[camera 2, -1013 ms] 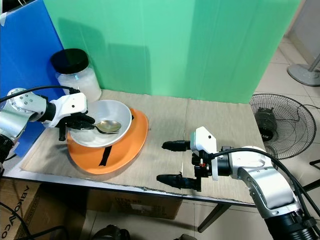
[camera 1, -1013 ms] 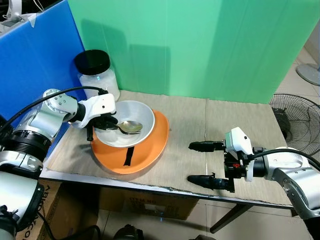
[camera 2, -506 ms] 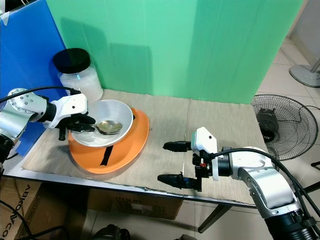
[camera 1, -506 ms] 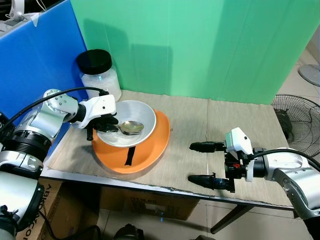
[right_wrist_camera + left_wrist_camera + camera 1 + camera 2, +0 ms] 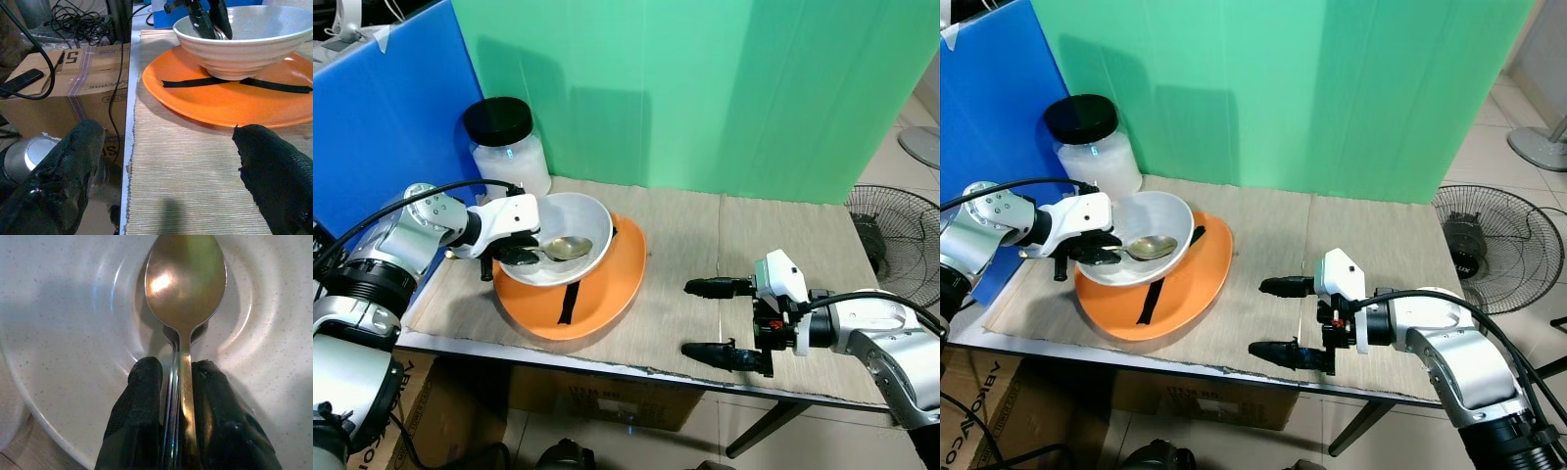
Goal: Setting the table
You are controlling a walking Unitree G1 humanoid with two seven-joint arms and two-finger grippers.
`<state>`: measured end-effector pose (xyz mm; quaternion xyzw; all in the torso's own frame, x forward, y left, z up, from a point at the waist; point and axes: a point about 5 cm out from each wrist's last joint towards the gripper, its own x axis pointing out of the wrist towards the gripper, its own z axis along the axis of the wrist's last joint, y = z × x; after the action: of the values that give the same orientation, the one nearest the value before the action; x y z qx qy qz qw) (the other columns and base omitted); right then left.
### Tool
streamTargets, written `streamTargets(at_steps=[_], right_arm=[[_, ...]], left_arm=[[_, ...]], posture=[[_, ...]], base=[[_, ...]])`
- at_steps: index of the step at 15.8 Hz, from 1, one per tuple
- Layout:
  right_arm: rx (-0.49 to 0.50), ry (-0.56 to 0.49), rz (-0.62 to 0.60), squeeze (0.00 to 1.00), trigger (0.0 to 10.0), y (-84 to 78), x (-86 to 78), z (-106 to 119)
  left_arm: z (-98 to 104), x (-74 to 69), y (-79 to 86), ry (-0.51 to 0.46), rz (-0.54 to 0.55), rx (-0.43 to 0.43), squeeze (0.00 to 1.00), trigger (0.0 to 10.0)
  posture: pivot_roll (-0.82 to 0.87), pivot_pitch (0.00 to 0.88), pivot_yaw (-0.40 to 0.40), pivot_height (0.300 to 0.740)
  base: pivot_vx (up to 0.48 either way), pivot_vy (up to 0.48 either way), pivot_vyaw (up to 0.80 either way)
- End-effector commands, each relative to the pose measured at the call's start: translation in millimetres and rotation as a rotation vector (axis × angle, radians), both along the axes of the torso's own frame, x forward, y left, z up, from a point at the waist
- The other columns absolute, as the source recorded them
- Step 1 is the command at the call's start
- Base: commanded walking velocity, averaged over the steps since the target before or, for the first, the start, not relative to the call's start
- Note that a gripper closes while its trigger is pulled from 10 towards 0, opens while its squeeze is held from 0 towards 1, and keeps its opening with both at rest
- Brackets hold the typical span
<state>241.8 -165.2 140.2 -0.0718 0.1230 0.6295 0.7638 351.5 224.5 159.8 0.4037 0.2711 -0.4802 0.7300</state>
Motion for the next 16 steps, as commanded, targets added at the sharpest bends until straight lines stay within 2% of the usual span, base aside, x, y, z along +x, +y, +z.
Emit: streamTargets(at_steps=[1, 2, 6, 7, 8, 9, 11, 13, 16], right_arm=[[-0.005, -0.022, 0.020, 0.00, 10.0, 2.8, -0.7, 3.2], [-0.006, -0.023, 0.020, 0.00, 10.0, 2.7, -0.7, 3.2], [-0.006, -0.022, 0.020, 0.00, 10.0, 2.7, -1.2, 3.1], [-0.006, -0.022, 0.021, 0.00, 10.0, 2.7, -1.1, 3.1], [-0.007, -0.022, 0.022, 0.00, 10.0, 2.9, -1.2, 3.2], [-0.007, -0.023, 0.023, 0.00, 10.0, 3.0, -1.5, 3.3], [-0.008, -0.022, 0.024, 0.00, 10.0, 3.2, -1.7, 3.2], [-0.010, -0.022, 0.023, 0.00, 10.0, 2.6, -1.6, 3.3], [-0.012, -0.024, 0.024, 0.00, 10.0, 2.1, -1.2, 3.4]], left_arm=[[8.2, 4.5, -2.5, -0.033, -0.007, 0.003, 0.00, 10.0], [11.5, 5.8, -5.8, -0.043, -0.017, -0.026, 0.00, 10.0], [17.1, 6.9, -9.6, -0.050, -0.037, -0.046, 0.00, 9.8], [17.0, 6.9, -9.5, -0.048, -0.036, -0.045, 0.00, 4.4], [16.3, 6.8, -9.0, -0.045, -0.035, -0.039, 0.00, 4.3], [15.2, 6.5, -8.5, -0.042, -0.035, -0.032, 0.00, 4.7], [12.0, 5.4, -7.0, -0.033, -0.034, -0.018, 0.00, 4.8], [10.1, 4.7, -6.0, -0.030, -0.032, -0.012, 0.00, 3.7], [12.9, 5.8, -7.9, -0.044, -0.034, -0.031, 0.00, 1.3]], posture=[[-0.07, 0.026, 0.069, 0.740], [-0.07, 0.026, 0.069, 0.740], [-0.07, 0.025, 0.069, 0.740], [-0.07, 0.025, 0.069, 0.740], [-0.07, 0.027, 0.068, 0.740], [-0.07, 0.028, 0.067, 0.740], [-0.07, 0.029, 0.067, 0.740], [-0.07, 0.028, 0.066, 0.740], [-0.07, 0.028, 0.066, 0.740]], base=[[0.000, 0.000, 0.00], [0.000, 0.000, 0.00], [0.000, 0.000, 0.00], [0.000, 0.000, 0.00], [0.000, 0.000, 0.00], [0.000, 0.000, 0.00], [0.000, 0.000, 0.00], [0.000, 0.000, 0.00], [0.000, 0.000, 0.00]])
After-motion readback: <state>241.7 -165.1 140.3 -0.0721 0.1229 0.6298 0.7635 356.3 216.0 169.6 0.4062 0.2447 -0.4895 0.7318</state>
